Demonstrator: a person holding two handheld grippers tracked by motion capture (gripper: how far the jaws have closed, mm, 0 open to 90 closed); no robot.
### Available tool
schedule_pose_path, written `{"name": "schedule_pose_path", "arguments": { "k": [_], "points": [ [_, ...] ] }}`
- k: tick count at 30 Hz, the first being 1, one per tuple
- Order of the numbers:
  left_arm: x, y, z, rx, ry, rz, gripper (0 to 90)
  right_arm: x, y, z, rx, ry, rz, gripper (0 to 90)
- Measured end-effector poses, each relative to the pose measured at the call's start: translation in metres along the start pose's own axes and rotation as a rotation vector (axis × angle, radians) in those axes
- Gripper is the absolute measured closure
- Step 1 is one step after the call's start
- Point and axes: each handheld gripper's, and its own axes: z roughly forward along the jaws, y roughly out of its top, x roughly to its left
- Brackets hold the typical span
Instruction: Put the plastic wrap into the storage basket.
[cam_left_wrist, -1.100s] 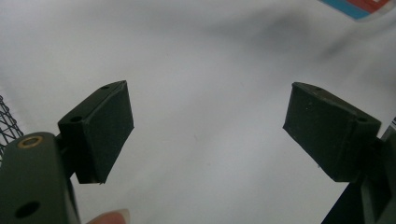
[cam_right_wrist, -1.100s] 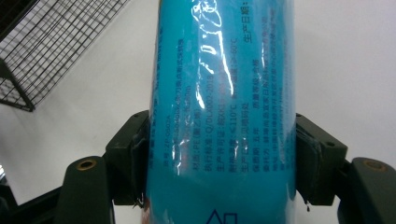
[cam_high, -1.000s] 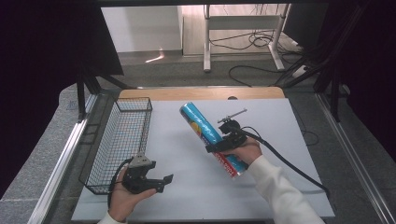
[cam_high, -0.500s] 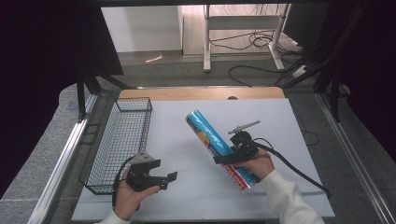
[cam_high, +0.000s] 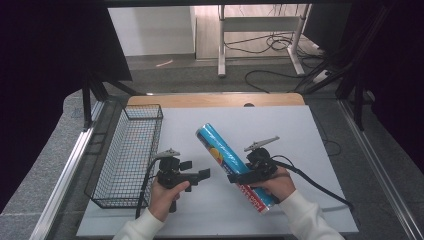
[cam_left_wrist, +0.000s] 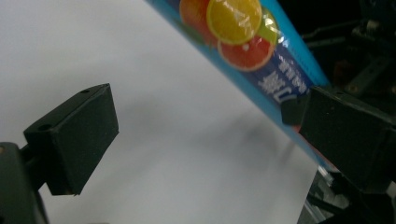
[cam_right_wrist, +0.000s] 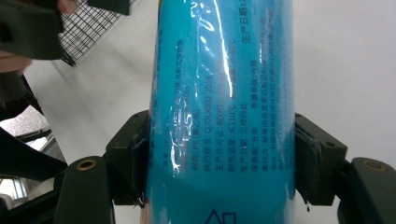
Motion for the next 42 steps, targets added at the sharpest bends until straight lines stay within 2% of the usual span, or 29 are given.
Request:
{"name": "schedule_pose_path", "arguments": {
  "k": [1,4,5,8,9,10,12,16,19,23,27,33,35,42],
  "points": [
    [0.0,0.0,0.0,0.0,0.0,0.0,3.6,0.0,0.0,0.0,0.0,0.0,0.0,31.4],
    [0.003,0.004,0.011,-0.018,-0.063,-0.055,3.7,0.001,-0.001,0.003,-0.005,0.002,0.004,31.4],
    [0.003,0.004,0.011,-0.018,-0.063,-0.055,3.7,0.001,-0.001,0.003,-0.005,0.002,0.004,31.4],
    [0.004,0.006,0.019,-0.028,-0.102,-0.074,4.2,0.001,-0.001,0.006,-0.011,0.002,0.011,31.4],
    [0.005,0.007,0.024,-0.032,-0.128,-0.089,4.6,0.002,-0.002,0.007,-0.015,0.003,0.012,31.4],
    [0.005,0.007,0.024,-0.032,-0.128,-0.089,5.1,0.002,-0.002,0.008,-0.017,0.005,0.014,31.4],
    [0.006,0.008,0.031,-0.033,-0.18,-0.107,5.5,0.003,-0.002,0.009,-0.022,0.007,0.015,31.4],
    [0.007,0.01,0.044,-0.021,-0.225,-0.156,8.5,0.007,0.0,0.013,-0.053,0.033,0.029,31.4],
    [0.007,0.011,0.049,-0.018,-0.235,-0.169,12.7,0.009,0.0,0.014,-0.062,0.036,0.029,31.4],
    [0.01,0.012,0.053,-0.032,-0.255,-0.224,17.0,0.014,0.003,0.019,-0.07,0.029,0.002,31.4],
    [0.02,0.012,0.052,-0.038,-0.315,-0.296,22.6,0.014,0.004,0.021,-0.076,0.023,0.003,31.3],
    [0.024,0.014,0.049,-0.052,-0.346,-0.311,29.0,0.015,0.004,0.024,-0.074,0.021,-0.001,31.4],
    [0.023,0.015,0.047,-0.062,-0.342,-0.294,31.2,0.015,0.004,0.026,-0.076,0.02,-0.004,31.4],
    [0.025,0.014,0.047,-0.065,-0.357,-0.308,31.3,0.015,0.005,0.025,-0.082,0.02,-0.007,31.6]
  ]
}}
